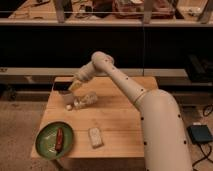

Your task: Place the eraser in the ceramic cup

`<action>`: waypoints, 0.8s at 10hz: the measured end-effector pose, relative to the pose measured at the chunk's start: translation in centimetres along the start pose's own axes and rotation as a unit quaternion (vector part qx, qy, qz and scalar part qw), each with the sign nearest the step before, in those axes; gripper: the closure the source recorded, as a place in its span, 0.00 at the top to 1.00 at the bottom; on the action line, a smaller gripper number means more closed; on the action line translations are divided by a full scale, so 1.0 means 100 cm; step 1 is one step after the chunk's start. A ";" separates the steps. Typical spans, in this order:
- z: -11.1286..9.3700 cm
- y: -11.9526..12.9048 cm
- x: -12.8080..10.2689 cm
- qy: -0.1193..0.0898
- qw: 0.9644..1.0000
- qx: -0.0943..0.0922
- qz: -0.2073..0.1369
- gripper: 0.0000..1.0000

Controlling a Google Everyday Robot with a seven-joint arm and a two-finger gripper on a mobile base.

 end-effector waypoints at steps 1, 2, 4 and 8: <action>0.000 0.000 -0.001 -0.001 1.000 -0.001 0.001 0.80; 0.001 0.001 0.000 -0.001 1.000 -0.002 0.003 0.80; 0.000 0.001 0.000 -0.001 1.000 -0.003 0.004 0.80; -0.024 -0.009 0.029 0.031 0.999 0.008 0.012 0.80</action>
